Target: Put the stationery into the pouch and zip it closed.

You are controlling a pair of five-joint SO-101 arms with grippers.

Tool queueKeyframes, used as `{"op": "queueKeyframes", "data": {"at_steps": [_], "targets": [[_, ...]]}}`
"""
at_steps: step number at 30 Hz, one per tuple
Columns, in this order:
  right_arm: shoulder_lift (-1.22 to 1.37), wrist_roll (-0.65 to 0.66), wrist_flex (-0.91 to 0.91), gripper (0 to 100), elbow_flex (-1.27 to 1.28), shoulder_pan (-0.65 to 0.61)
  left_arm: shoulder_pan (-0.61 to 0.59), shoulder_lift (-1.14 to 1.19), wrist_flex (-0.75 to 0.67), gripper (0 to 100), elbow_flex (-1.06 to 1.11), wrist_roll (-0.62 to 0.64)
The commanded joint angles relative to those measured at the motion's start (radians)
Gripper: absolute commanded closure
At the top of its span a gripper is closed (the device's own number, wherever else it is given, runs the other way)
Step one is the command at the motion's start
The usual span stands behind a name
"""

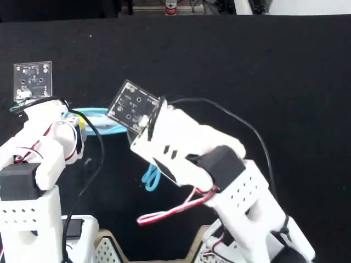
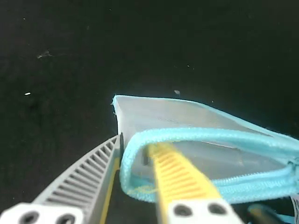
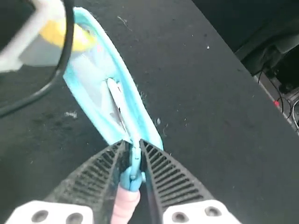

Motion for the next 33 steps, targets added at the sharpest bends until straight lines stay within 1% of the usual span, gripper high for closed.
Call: {"op": "queueKeyframes", "data": {"at_steps": [1,6,9,13,18,22,23,27,28,30,33], "targets": [[0.045,0.008,0.048,98.8,-0.157,-0.018,0.004,-0.011,-0.015,83,-0.044,-0.006],[0.090,0.008,0.095,98.8,-0.194,-0.017,-0.064,-0.011,-0.057,83,-0.111,-0.006],[0.117,0.009,0.089,98.8,-0.196,-0.017,-0.105,-0.011,-0.048,83,-0.154,-0.006],[0.150,0.009,0.063,98.8,-0.197,-0.017,-0.139,-0.011,0.052,83,-0.236,-0.006],[0.170,0.009,0.012,98.8,-0.197,-0.017,-0.137,-0.011,0.183,83,-0.354,-0.012],[0.170,0.009,-0.006,98.8,-0.200,-0.017,-0.134,-0.011,0.325,83,-0.390,-0.014],[0.171,0.009,-0.005,98.8,-0.213,-0.017,-0.130,-0.011,0.338,83,-0.381,-0.014],[0.171,0.006,0.008,98.8,-0.282,-0.015,-0.125,-0.026,0.325,83,-0.289,-0.014],[0.171,0.005,0.020,98.8,-0.303,-0.015,-0.113,-0.025,0.301,83,-0.245,-0.014],[0.171,0.003,0.048,98.8,-0.338,-0.015,-0.064,-0.034,0.224,83,-0.139,-0.014],[0.171,0.002,0.084,98.8,-0.340,-0.018,-0.044,-0.046,0.084,83,0.008,-0.014]]}}
